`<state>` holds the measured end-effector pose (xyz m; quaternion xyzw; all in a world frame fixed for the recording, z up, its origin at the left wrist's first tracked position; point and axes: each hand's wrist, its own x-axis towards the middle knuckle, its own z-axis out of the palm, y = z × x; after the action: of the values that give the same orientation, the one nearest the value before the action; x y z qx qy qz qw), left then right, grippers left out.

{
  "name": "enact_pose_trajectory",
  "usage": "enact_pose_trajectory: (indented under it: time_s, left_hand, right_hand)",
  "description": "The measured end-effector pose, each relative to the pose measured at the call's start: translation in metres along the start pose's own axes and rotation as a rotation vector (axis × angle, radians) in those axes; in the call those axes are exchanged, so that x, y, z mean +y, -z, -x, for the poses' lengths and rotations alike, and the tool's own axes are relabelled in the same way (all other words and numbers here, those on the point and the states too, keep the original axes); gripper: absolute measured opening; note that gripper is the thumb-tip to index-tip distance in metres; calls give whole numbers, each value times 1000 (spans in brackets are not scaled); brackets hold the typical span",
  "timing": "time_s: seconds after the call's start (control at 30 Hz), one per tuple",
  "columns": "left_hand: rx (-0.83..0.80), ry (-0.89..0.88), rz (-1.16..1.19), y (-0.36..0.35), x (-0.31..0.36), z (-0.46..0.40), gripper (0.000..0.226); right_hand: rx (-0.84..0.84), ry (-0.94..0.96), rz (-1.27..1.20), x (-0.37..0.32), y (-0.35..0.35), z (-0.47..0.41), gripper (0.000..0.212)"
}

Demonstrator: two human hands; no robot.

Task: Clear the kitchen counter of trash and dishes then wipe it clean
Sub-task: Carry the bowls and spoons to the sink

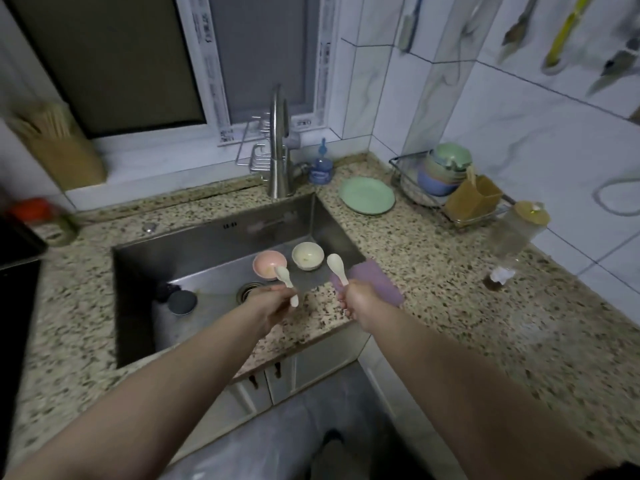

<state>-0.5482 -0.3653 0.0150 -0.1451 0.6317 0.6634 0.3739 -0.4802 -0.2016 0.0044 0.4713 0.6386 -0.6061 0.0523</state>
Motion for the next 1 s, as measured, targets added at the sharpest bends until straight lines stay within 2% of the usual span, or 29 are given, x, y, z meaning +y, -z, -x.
enact_pose_trajectory:
  time_s: [0.17, 0.23, 0.27, 0.33, 0.4, 0.6, 0.77, 0.9, 1.0]
  left_hand:
    - [129, 36, 116, 18, 8, -42, 6]
    - [171, 59, 182, 17, 17, -62, 10]
    - [186, 74, 205, 15, 22, -76, 5]
    - [211, 102, 232, 11, 32, -93, 13]
    - [240, 127, 242, 5, 42, -112, 17]
    - [337, 174, 251, -11, 62, -160, 14]
    - [287, 228, 312, -7, 54, -190, 19]
    - [392, 292, 378, 4, 47, -211, 9]
    - [403, 312, 337, 5, 49, -226, 15]
  right_hand:
    - [-58, -71, -123, -19, -20, -40, 25]
    - [-119, -96, -222, -31, -22, -60, 23]
    - [-151, -113, -241, -39, -21, -74, 19]
    - [-185, -137, -244, -53, -19, -98, 11]
    - [-220, -142, -217, -69, -16, -128, 17]
    - [-203, -136, -98, -107, -10, -199, 17]
    - [-236, -252, -99, -100, -24, -240, 15]
    - [-234, -378, -123, -83, -40, -255, 27]
    - [-225, -423, -211, -74, -46, -258, 23]
